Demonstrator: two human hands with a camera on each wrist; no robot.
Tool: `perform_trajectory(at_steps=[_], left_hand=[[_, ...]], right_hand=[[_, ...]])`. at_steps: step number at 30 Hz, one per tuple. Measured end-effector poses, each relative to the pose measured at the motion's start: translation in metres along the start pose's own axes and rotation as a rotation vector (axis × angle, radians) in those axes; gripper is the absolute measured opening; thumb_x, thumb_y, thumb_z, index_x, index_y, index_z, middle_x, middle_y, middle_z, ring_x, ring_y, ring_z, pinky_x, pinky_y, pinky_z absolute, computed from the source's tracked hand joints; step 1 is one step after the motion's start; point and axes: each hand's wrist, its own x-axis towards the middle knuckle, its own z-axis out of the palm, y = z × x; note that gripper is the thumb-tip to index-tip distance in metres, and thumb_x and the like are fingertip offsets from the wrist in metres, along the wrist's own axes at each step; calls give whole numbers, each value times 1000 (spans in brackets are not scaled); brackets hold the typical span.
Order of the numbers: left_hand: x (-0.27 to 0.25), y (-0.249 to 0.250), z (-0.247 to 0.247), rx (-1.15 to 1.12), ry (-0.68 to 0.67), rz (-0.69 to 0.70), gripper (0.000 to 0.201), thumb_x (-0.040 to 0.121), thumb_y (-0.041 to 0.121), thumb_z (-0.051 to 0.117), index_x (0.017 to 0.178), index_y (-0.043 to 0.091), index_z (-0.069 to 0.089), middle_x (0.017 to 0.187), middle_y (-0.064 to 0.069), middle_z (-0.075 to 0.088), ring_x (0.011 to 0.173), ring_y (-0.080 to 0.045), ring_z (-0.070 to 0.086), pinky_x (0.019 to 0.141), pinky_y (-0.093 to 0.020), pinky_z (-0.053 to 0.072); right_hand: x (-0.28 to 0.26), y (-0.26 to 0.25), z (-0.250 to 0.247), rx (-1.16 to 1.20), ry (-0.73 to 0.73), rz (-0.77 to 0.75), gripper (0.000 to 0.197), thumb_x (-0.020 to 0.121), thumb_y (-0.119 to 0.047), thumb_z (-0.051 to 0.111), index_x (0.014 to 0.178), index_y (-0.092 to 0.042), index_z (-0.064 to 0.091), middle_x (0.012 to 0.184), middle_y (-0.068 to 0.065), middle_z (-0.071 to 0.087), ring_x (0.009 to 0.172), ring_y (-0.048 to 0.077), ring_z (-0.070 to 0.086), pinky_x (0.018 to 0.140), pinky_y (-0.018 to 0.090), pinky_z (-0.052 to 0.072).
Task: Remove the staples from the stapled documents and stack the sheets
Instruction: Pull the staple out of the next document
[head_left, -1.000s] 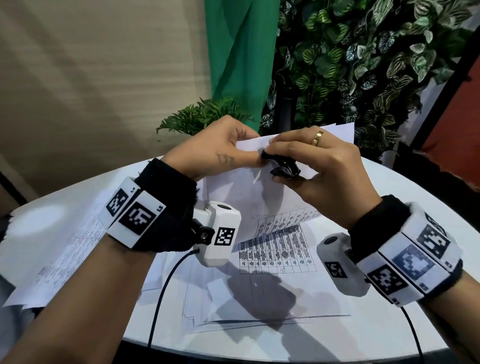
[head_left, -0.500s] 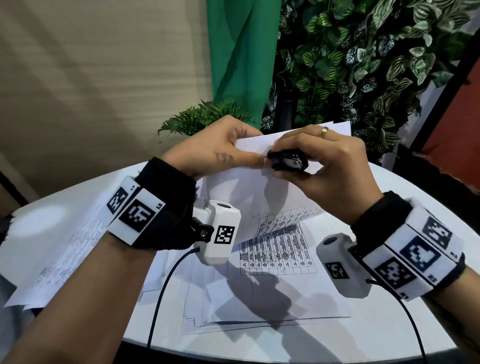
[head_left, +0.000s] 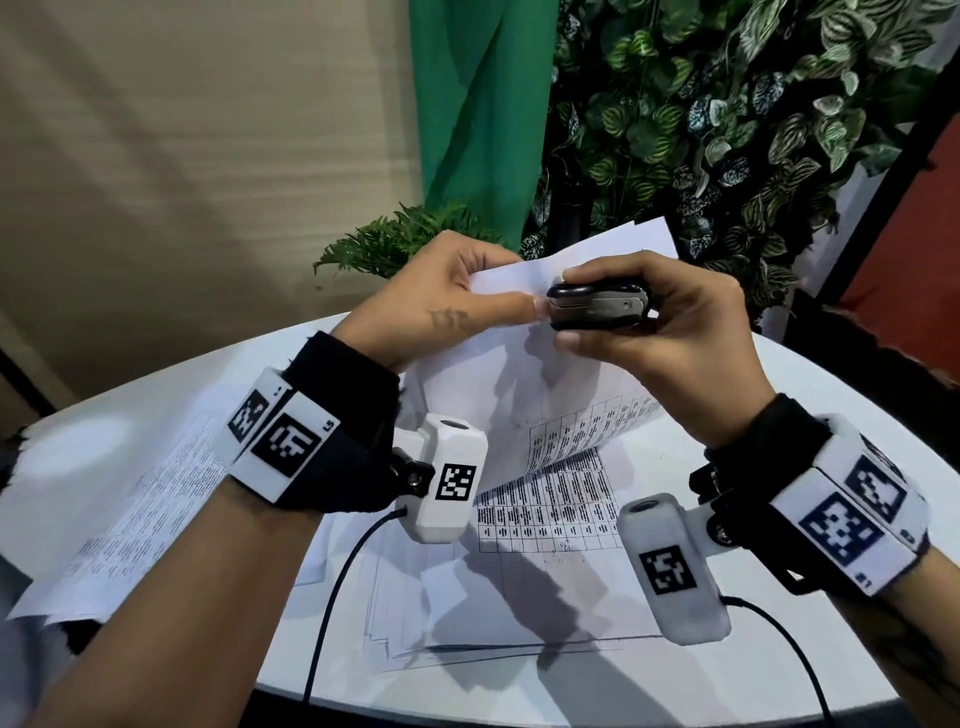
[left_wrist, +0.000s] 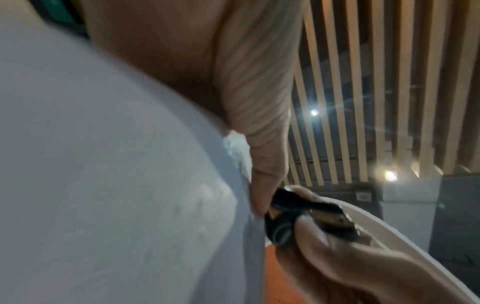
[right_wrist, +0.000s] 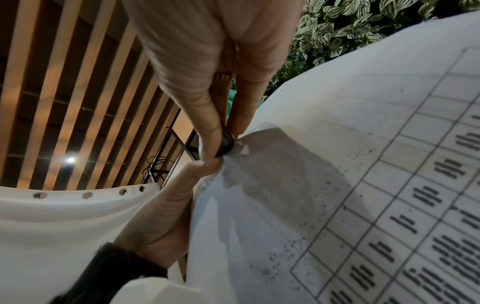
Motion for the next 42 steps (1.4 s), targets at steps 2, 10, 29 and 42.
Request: perform_trajectory(at_steps=[2,10,29,42], left_hand=[[1,-1,3,42,53,39,14,76,12,74,74,0,69,65,-8,51,58,-11,45,51,-21,33],[6,-8,12,285,257,56,29,56,48,56,58,20,60,55,7,47,55,-8,45,60,-28,34],[6,-10,-4,312,189,16,16,76,21,77,64,19,68,64,-10,67,59,-15,56,60,-30,44],[4,-8,-16,346,38,70,18,67,39,80,67,27,67,64,16,59,61,-2,54,56,-17,41]], right_hand=[[0,0,1,8,8,3,35,63,0,81,90,-17,67,84,-13,72,85,5,67,75,16,50],[-2,-3,1,82,43,57,35,60,-3,81,90,-13,67,83,-7,73,81,11,68,75,20,53],[-43,28,-32,-398,20,353,36,58,-32,85,88,-21,68,85,-10,71,79,-1,65,74,11,45],[-26,36,-60,332,-176,634,74,25,-36,95,92,-15,73,91,6,72,70,9,67,56,16,51]])
